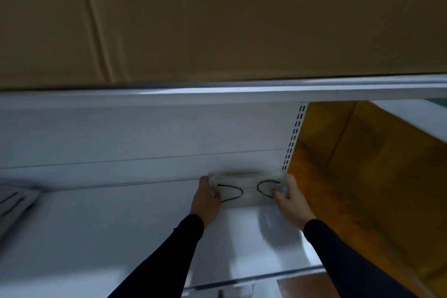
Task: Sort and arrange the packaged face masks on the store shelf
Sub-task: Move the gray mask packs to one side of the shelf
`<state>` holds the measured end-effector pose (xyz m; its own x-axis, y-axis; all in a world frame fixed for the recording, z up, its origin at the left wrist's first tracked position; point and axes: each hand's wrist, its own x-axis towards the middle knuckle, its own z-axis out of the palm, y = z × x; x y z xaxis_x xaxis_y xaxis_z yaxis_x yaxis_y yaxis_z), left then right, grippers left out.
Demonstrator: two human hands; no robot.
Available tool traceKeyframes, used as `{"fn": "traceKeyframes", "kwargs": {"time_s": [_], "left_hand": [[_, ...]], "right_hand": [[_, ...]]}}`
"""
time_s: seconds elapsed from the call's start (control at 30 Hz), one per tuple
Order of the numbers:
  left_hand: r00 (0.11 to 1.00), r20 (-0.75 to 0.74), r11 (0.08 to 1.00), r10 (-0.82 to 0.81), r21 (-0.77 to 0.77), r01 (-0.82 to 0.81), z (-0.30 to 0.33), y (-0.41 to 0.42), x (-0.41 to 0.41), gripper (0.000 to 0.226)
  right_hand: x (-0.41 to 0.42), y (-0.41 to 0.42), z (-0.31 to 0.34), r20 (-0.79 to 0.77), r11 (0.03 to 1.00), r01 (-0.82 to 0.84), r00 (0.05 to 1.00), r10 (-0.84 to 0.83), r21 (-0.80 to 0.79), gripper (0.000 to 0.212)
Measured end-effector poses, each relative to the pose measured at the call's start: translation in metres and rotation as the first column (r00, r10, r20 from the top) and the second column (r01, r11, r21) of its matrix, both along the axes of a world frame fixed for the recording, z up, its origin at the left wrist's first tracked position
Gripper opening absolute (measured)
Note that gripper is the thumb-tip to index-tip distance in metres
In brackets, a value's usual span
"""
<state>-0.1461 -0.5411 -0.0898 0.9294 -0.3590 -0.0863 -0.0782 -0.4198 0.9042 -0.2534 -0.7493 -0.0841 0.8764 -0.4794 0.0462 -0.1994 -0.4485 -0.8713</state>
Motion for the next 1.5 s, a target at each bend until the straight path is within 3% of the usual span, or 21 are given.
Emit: {"fn": "traceKeyframes", "kwargs": {"time_s": [0.1, 0.2, 0.47, 0.57, 0.87, 1.1, 1.23, 1.3, 1.37, 1.5], "left_hand": [[0.998, -0.016, 0.998, 0.063, 0.012, -0.062, 0.003, -0.021, 0.011, 0.026], [0.992, -0.008, 0.992, 0.127, 0.018, -0.127, 0.005, -0.033, 0.023, 0.021], [0.978, -0.002, 0.978, 0.209, -0.020, -0.209, -0.001, -0.052, 0.042, 0.026], [0.972, -0.004, 0.972, 0.233, -0.008, -0.233, -0.003, -0.056, 0.043, 0.034], [0.969, -0.037, 0.969, 0.244, -0.016, -0.245, -0.006, -0.052, 0.039, 0.055], [0.974, -0.056, 0.971, 0.219, -0.085, -0.223, -0.004, -0.044, 0.029, 0.086], [0.973, -0.074, 0.974, 0.217, -0.052, -0.221, 0.002, -0.029, 0.027, 0.090], [0.976, 0.003, 0.976, 0.217, -0.007, -0.217, 0.010, -0.014, 0.025, 0.080], [0.971, 0.101, 0.975, 0.217, 0.025, -0.220, 0.021, 0.007, 0.021, 0.067], [0.936, 0.210, 0.952, 0.281, 0.062, -0.300, 0.044, 0.064, 0.017, 0.052]], "right_hand": [[0.017, -0.022, 0.002, -0.020, 1.000, -0.006, 1.000, 0.007, 0.018, 0.055], [0.033, -0.034, 0.004, -0.007, 0.999, -0.005, 1.000, 0.005, 0.040, 0.040], [0.055, -0.053, -0.005, -0.010, 0.992, -0.059, 0.998, 0.060, 0.108, 0.059], [0.058, -0.054, -0.006, -0.013, 0.989, -0.057, 0.998, 0.059, 0.137, 0.058], [0.065, -0.065, -0.021, -0.039, 0.979, -0.043, 0.998, 0.052, 0.199, 0.082], [0.059, -0.068, -0.030, 0.026, 0.980, -0.037, 0.999, 0.033, 0.198, 0.104], [0.048, -0.056, -0.012, 0.110, 0.994, 0.103, 0.988, -0.108, 0.046, 0.079], [0.042, -0.039, 0.006, 0.192, 0.979, 0.195, 0.965, -0.180, -0.063, 0.062], [0.041, -0.018, 0.023, 0.252, 0.969, 0.194, 0.956, -0.152, -0.152, 0.051], [0.054, 0.044, 0.043, 0.305, 0.976, 0.034, 0.952, 0.034, -0.214, 0.041]]}}
